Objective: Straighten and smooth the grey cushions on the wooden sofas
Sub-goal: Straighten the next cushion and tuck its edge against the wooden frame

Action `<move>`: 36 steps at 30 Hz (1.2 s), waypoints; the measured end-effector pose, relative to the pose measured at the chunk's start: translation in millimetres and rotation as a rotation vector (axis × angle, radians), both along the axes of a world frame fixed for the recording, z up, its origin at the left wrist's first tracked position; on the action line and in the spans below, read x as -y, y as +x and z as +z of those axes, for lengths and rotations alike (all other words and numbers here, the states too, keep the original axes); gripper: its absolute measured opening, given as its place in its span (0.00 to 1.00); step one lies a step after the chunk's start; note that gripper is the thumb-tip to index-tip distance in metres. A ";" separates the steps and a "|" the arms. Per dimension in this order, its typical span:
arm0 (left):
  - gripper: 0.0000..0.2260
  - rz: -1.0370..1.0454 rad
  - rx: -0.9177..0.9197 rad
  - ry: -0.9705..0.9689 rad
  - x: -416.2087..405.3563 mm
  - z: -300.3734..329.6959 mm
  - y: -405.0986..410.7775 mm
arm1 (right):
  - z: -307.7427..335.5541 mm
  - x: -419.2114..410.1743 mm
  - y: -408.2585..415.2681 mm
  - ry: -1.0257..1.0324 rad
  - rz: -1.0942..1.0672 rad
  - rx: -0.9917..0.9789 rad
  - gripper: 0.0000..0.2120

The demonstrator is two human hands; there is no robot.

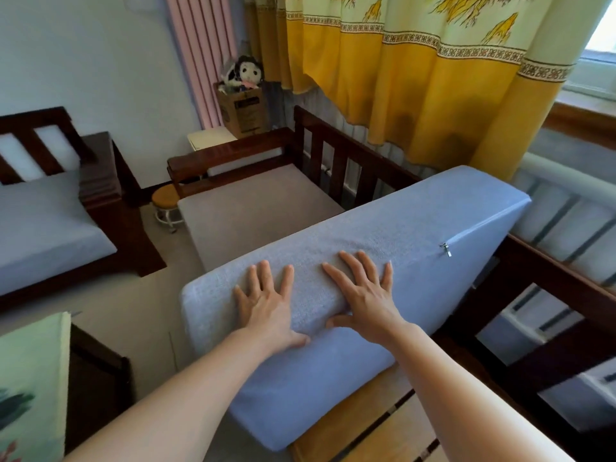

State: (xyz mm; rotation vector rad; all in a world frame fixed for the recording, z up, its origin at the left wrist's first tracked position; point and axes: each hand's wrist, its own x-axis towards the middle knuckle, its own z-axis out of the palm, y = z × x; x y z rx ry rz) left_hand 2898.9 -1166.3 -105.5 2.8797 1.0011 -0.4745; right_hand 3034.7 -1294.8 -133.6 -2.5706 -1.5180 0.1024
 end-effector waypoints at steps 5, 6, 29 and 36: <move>0.59 0.008 -0.016 0.006 -20.8 2.2 8.8 | 2.3 -21.0 8.5 -0.010 0.011 -0.010 0.45; 0.59 0.006 -0.016 0.000 -25.7 4.1 10.3 | 3.8 -25.6 10.4 -0.014 0.012 -0.008 0.45; 0.48 -0.277 0.263 0.021 -100.5 -27.2 68.6 | 2.2 -121.3 28.4 -0.112 -0.109 0.103 0.54; 0.49 -0.280 0.284 0.022 -98.7 -31.3 73.9 | -5.7 -118.9 29.8 -0.091 -0.101 0.067 0.55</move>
